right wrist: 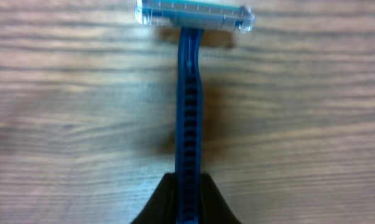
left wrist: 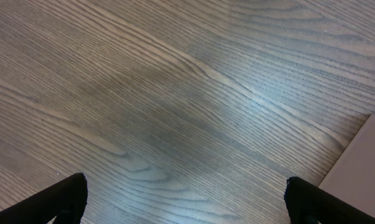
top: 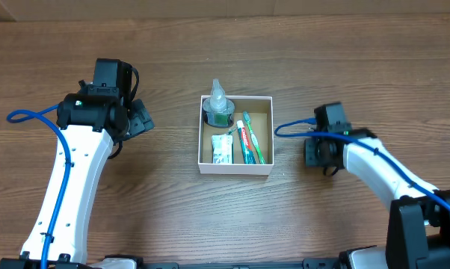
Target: Pack container
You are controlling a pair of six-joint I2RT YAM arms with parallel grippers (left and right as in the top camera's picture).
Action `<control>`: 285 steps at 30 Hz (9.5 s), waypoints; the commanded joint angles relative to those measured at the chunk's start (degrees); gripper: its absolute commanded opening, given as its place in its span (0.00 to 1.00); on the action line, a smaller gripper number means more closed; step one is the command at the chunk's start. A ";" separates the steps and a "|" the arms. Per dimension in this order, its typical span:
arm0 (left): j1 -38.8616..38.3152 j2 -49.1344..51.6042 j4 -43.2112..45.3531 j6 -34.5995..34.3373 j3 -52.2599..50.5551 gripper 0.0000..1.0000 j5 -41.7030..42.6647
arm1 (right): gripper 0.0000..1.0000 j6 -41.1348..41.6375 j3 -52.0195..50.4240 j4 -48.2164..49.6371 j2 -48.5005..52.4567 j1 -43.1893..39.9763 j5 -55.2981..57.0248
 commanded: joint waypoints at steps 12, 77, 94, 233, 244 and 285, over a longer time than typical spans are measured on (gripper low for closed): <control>0.09 -0.90 0.11 1.14 1.11 1.00 -0.79 | 0.04 2.01 33.53 -22.93 -0.11 1.53 -18.93; 0.09 -0.90 0.11 1.14 1.11 1.00 -0.79 | 1.00 10.49 31.32 -24.44 -42.56 6.86 -6.08; 0.09 -0.90 0.11 1.14 1.11 1.00 -0.79 | 1.00 10.51 31.30 -36.63 -55.43 6.86 -4.81; 0.11 -78.86 -12.37 1.14 1.03 1.00 -0.81 | 1.00 -10.34 -49.99 35.58 -90.71 -3.21 -7.41; 1.22 -81.35 -29.42 1.60 -1.64 1.00 -1.01 | 1.00 -10.34 -49.99 35.58 -90.71 -3.21 -7.41; 4.11 -83.95 62.05 29.92 -77.31 1.00 19.67 | 1.00 -10.34 -49.99 35.56 -90.71 -3.21 -7.41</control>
